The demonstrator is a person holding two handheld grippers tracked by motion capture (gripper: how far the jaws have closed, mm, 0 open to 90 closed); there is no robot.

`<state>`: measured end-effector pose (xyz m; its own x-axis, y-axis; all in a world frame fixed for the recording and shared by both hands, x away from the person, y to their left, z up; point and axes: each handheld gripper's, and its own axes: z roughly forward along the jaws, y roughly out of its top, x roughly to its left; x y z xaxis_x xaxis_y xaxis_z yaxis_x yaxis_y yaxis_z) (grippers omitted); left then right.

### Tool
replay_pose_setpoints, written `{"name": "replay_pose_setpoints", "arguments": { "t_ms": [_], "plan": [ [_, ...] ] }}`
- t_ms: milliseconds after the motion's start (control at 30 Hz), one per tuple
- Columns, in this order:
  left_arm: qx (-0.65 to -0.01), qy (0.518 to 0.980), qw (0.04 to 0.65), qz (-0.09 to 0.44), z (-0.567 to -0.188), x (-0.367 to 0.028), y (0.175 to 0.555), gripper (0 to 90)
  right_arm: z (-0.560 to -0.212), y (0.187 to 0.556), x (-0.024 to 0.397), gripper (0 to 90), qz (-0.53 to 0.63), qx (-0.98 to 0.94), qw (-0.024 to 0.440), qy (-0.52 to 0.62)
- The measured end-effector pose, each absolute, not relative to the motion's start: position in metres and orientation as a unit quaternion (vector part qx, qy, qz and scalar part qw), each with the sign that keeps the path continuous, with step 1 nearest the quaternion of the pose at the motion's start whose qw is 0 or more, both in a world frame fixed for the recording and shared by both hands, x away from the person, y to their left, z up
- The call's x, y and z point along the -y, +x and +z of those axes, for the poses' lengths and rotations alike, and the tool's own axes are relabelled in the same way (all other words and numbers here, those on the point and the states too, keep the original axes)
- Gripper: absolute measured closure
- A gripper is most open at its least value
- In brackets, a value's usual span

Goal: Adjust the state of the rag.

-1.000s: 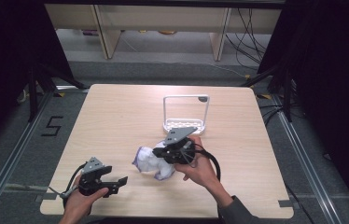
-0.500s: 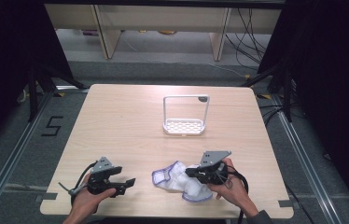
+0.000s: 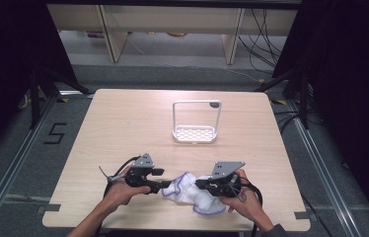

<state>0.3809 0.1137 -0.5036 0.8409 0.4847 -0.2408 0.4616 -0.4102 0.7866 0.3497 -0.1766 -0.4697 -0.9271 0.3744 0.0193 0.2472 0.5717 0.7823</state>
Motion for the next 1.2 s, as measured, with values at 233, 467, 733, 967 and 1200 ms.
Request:
{"name": "replay_pose_setpoints", "arguments": {
  "t_ms": [233, 467, 733, 967, 1200],
  "plan": [
    [-0.258, 0.850, 0.460, -0.014, -0.509, -0.098, 0.392, 53.4, -0.468, 0.348, 0.177, 87.3, 0.430, -0.882, 0.074, 0.178],
    [-0.225, 0.852, 0.472, -0.034, -0.515, -0.087, 0.394, 85.3, -0.468, 0.348, 0.177, 87.3, 0.435, -0.880, 0.074, 0.174],
    [-0.248, 0.822, 0.512, 0.040, -0.469, -0.123, 0.392, 87.7, -0.438, 0.356, 0.182, 87.7, 0.459, -0.864, 0.120, 0.166],
    [-0.321, 0.801, 0.499, 0.081, -0.467, -0.175, 0.375, 87.5, -0.438, 0.350, 0.176, 87.9, 0.451, -0.870, 0.136, 0.145],
    [-0.320, 0.821, 0.472, 0.034, -0.502, -0.169, 0.326, 87.2, -0.480, 0.317, 0.169, 87.9, 0.373, -0.913, 0.089, 0.140]
  ]
}}
